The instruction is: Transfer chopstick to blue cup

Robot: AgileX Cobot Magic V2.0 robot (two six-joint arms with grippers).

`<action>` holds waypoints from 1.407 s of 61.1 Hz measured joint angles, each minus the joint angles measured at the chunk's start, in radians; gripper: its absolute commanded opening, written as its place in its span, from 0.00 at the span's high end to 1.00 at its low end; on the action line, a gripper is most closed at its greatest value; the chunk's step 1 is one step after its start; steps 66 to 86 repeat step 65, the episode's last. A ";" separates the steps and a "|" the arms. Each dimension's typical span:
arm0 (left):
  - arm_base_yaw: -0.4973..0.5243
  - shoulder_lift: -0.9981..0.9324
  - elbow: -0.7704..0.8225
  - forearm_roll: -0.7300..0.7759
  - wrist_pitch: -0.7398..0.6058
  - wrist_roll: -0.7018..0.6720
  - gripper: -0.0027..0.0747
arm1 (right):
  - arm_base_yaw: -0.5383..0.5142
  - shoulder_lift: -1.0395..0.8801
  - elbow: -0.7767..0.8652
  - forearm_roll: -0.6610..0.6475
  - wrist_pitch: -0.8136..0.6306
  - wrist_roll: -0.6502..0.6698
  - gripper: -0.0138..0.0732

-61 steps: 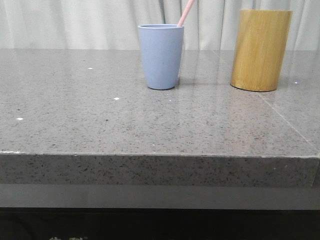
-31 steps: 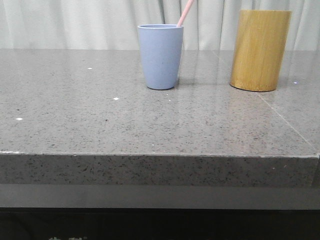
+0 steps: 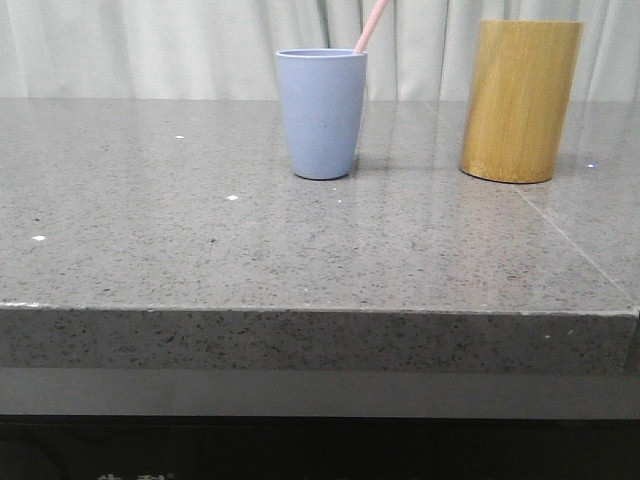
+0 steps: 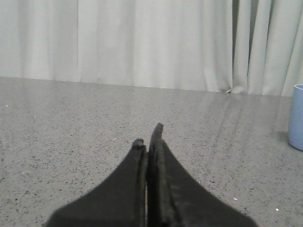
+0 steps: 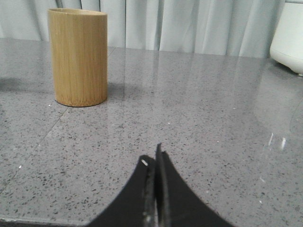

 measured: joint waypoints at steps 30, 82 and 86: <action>0.000 0.000 0.000 0.000 0.000 0.000 0.99 | 0.000 0.000 0.000 0.009 -0.071 0.028 0.92; 0.000 0.000 0.000 0.000 0.000 0.000 0.99 | 0.000 0.000 0.000 0.009 -0.072 0.034 0.92; 0.000 0.000 0.000 0.000 0.000 0.000 0.99 | 0.000 0.000 0.000 0.009 -0.072 0.034 0.92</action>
